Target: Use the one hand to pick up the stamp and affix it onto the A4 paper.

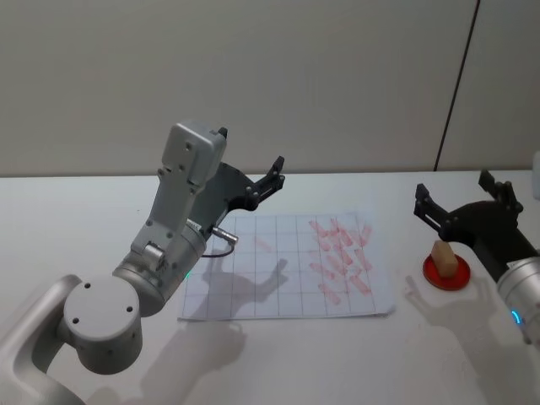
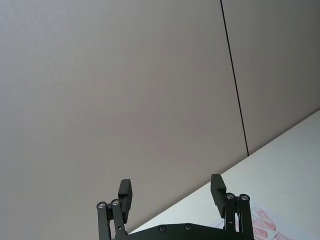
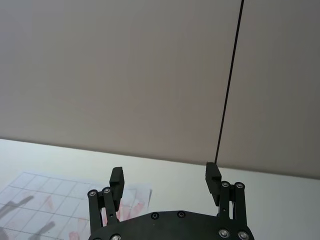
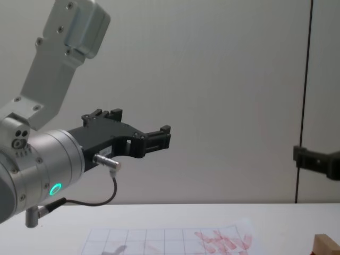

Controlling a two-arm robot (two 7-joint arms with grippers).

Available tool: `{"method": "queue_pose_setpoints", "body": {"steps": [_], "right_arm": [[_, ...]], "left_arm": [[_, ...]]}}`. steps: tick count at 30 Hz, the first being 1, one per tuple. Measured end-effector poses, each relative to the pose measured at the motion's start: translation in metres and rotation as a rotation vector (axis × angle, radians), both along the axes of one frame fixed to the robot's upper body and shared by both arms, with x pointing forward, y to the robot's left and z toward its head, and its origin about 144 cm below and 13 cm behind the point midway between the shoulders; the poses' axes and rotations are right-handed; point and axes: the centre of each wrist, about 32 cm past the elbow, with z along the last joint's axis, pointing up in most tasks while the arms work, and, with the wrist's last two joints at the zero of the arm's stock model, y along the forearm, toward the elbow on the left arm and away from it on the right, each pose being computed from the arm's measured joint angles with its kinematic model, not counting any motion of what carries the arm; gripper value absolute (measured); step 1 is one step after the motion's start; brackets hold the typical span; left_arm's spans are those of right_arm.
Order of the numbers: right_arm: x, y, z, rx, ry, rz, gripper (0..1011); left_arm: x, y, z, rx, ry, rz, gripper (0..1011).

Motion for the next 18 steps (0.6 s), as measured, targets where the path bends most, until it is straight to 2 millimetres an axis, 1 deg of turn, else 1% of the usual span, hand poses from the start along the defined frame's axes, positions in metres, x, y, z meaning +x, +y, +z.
{"method": "queue_pose_setpoints", "body": {"steps": [10,18], "right_arm": [[0.002,0.01,-0.004,-0.016,0.089,-0.066,1001],[0.011,0.014,-0.015,-0.021,0.159,-0.087,1001]], "left_arm": [[0.0,0.0,0.0,0.0,0.0,0.0,1001],[0.0,0.0,0.0,0.0,0.0,0.0,1001]]}}
